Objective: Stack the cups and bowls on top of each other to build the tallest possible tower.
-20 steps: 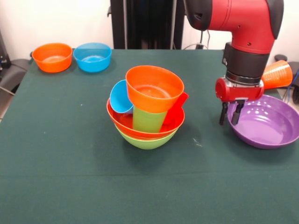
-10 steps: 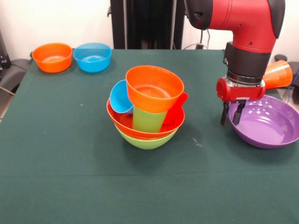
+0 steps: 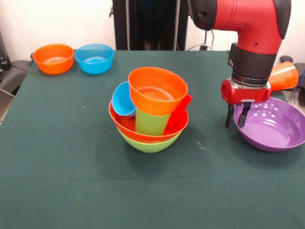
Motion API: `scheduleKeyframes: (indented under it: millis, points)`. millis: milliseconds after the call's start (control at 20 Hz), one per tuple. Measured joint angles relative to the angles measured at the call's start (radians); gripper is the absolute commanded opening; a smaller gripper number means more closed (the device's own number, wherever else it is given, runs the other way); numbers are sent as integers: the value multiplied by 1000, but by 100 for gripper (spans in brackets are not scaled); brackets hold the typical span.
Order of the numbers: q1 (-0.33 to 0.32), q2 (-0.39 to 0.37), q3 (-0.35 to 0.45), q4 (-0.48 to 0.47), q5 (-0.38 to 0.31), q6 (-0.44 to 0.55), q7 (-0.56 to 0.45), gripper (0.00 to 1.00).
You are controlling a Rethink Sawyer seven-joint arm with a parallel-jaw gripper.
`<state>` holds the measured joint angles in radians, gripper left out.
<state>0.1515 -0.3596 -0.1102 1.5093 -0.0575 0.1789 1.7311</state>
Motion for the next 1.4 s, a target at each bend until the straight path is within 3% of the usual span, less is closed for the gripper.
scheduleKeyframes:
  millis: [650, 1400]
  points:
    - [-8, -86, 13, 48, 0, 9, 0, 0]
    - [-61, -182, 74, 125, -1, 21, 0, 0]
